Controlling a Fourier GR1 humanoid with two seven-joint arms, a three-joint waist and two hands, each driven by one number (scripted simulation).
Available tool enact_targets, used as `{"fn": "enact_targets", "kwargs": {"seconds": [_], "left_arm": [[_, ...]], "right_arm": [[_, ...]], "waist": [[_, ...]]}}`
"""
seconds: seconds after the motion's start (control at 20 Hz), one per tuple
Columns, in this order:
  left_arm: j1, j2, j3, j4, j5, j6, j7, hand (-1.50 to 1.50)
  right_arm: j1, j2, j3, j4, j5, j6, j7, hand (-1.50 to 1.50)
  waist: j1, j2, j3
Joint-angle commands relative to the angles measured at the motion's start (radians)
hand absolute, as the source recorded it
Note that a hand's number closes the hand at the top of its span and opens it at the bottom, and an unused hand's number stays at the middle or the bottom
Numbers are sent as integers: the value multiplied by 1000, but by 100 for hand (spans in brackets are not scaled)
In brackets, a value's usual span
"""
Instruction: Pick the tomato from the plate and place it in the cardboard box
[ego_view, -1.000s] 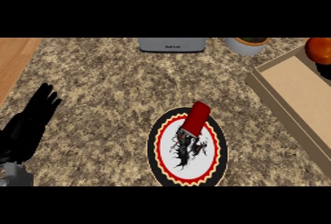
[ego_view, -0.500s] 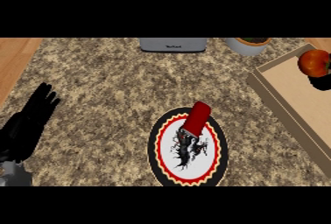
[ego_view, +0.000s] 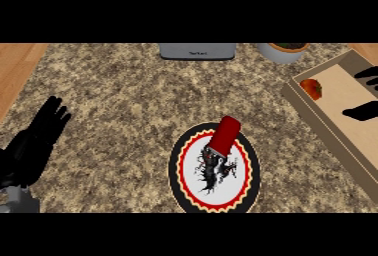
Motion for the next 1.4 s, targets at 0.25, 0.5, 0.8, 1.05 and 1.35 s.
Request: {"fn": "enact_targets", "kwargs": {"seconds": [0.25, 0.5, 0.8, 1.05, 1.35], "left_arm": [[33, 11, 15, -37, 31, -25, 12, 0], [30, -4, -4, -40, -7, 8, 23, 0], [62, -7, 8, -48, -2, -2, 5, 0], [19, 11, 29, 43, -4, -26, -52, 0], [-24, -3, -3, -37, -20, 25, 45, 0]], "right_arm": [[-17, 85, -204, -59, -270, -161, -106, -150], [-9, 53, -320, -109, -435, -123, -123, -150], [86, -123, -454, -25, -593, 5, -176, -150], [154, -214, -486, -20, -705, 127, -187, -150], [200, -324, -451, 142, -743, 163, -328, -150]], "waist": [[-9, -6, 0], [-16, -6, 0], [-10, -3, 0], [-14, -3, -1], [-6, -1, 0]]}}
